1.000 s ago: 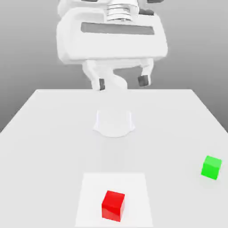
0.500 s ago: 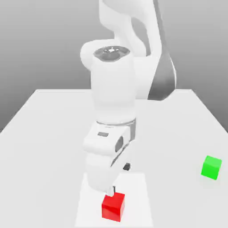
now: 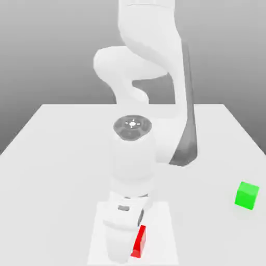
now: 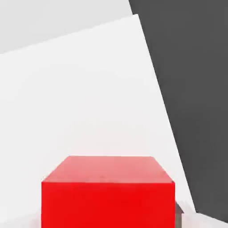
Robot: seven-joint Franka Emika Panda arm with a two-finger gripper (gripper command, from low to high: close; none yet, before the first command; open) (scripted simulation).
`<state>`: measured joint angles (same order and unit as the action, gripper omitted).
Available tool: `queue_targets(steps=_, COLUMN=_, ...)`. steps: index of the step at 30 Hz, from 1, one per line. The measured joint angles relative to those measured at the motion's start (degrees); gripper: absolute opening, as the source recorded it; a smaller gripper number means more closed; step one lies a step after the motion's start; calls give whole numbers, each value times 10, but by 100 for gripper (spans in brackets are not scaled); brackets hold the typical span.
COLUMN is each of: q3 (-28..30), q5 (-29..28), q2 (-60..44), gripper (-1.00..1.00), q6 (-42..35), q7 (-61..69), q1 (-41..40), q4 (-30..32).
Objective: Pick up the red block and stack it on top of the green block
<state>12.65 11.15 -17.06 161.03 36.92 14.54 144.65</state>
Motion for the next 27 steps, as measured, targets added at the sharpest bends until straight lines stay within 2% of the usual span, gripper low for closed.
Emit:
queue_targets(steps=4, q3=16, q5=-49, q2=71, gripper=-100, q6=-56, q7=-39, q1=25, q4=14)
queue_targets(steps=10, q3=-65, q5=-79, q2=109, gripper=-100, q6=-79, q7=-84, q1=122, q4=29)
queue_targets(steps=18, q3=-157, q5=-108, q2=158, gripper=-100, q6=-102, q7=-139, q1=300, q4=51)
queue_targets(steps=23, q3=-154, q5=-121, q2=85, gripper=-100, q6=-29, q7=-152, q1=316, q4=50)
queue_targets(steps=24, q3=-152, q5=-124, q2=65, gripper=100, q6=-10, q7=-155, q1=317, q4=49)
queue_targets(steps=27, q3=-152, q5=-124, q2=65, gripper=100, q6=-10, q7=-155, q1=317, q4=49)
